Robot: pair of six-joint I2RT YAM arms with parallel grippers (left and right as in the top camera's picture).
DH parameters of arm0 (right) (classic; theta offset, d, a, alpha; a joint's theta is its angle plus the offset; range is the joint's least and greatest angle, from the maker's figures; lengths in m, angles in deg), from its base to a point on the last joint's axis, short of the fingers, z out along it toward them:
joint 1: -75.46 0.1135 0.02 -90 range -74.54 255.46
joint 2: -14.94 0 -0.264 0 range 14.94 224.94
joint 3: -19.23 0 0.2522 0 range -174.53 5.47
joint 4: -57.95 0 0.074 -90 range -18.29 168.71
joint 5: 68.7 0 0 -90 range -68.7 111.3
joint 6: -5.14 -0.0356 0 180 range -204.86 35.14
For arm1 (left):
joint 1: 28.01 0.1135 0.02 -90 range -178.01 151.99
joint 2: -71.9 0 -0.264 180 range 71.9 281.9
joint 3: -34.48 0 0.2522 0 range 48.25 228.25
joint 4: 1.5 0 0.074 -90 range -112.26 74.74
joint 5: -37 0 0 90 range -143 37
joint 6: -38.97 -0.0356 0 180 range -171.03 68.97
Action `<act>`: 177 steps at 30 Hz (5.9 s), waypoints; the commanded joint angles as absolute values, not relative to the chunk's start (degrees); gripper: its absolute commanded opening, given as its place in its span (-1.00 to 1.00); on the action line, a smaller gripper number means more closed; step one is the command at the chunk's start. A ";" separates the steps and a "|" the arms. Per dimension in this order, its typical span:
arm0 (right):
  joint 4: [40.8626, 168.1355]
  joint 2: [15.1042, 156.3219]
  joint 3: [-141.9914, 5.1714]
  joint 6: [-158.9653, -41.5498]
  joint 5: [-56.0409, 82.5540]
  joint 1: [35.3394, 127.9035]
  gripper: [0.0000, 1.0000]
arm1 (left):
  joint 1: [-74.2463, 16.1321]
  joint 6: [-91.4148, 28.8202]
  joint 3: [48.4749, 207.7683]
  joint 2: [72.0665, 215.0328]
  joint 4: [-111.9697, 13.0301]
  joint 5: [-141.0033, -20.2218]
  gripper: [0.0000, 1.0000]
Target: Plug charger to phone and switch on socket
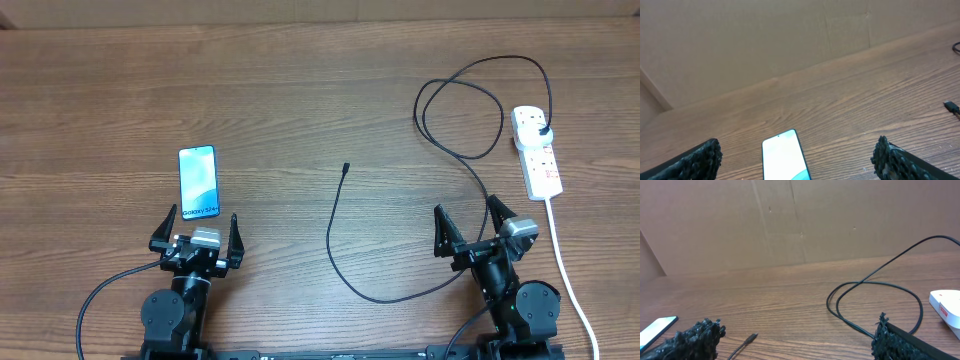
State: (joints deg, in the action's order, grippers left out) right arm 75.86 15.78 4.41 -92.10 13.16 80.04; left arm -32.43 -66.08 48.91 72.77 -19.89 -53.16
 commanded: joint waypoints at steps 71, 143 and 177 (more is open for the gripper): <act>75.62 15.28 5.02 -92.06 13.07 79.88 1.00 | -32.43 -66.69 48.52 72.22 -19.67 -52.57 1.00; 75.62 15.28 5.02 -92.06 13.07 79.88 1.00 | -32.43 -66.69 48.52 72.22 -19.67 -52.57 0.99; 75.62 15.28 5.02 -92.06 13.07 79.88 0.99 | -32.43 -66.06 49.63 72.22 -18.01 -49.84 1.00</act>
State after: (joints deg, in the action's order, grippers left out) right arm 75.86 15.78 4.41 -92.10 13.18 80.04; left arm -32.43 -68.68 48.89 72.77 -18.42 -49.31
